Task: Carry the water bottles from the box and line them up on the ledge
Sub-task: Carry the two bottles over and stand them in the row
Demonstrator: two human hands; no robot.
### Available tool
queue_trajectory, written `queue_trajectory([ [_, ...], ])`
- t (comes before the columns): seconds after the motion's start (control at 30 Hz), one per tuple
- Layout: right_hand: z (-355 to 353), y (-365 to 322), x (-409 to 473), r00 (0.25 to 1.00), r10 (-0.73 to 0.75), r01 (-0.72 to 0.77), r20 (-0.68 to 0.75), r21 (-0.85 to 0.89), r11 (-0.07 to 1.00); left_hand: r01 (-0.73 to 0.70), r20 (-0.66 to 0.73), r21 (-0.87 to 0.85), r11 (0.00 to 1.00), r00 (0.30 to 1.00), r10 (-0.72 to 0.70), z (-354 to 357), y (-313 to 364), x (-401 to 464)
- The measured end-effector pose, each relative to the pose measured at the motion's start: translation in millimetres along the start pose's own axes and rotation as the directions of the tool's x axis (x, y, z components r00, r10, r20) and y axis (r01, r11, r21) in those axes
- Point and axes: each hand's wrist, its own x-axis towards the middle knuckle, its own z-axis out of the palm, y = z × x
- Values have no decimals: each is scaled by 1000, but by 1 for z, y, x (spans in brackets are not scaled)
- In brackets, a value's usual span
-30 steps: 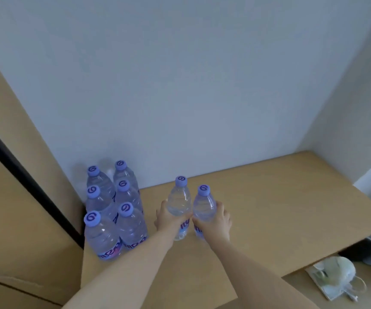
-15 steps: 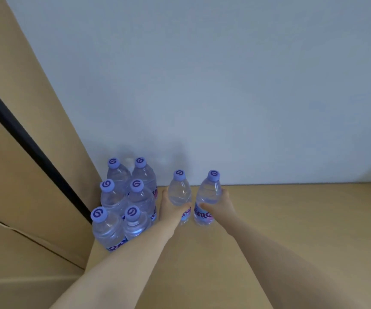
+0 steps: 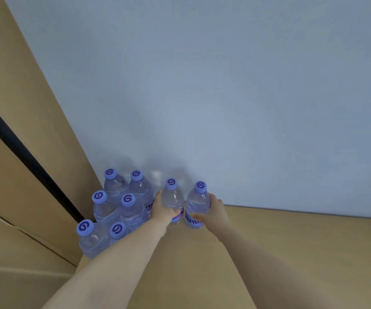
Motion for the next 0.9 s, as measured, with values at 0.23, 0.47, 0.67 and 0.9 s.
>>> queue_trajectory([
  [0.23,9,-12,17,1000,-9,10,-30,30,1000,1,-59,-31,1000,998,-3,0,3,13],
  [0.47,1,-4,22,997,-61,61,43,4,998,39,-82,-205,978,995,-57,1,-10,6],
  [0.67,1,-7,31,997,-35,40,65,-71,997,11,-101,-121,993,995,-23,2,-8,5],
  [0.9,11,-18,38,998,52,-53,34,35,998,21,-166,-113,993,985,-39,4,-4,5],
])
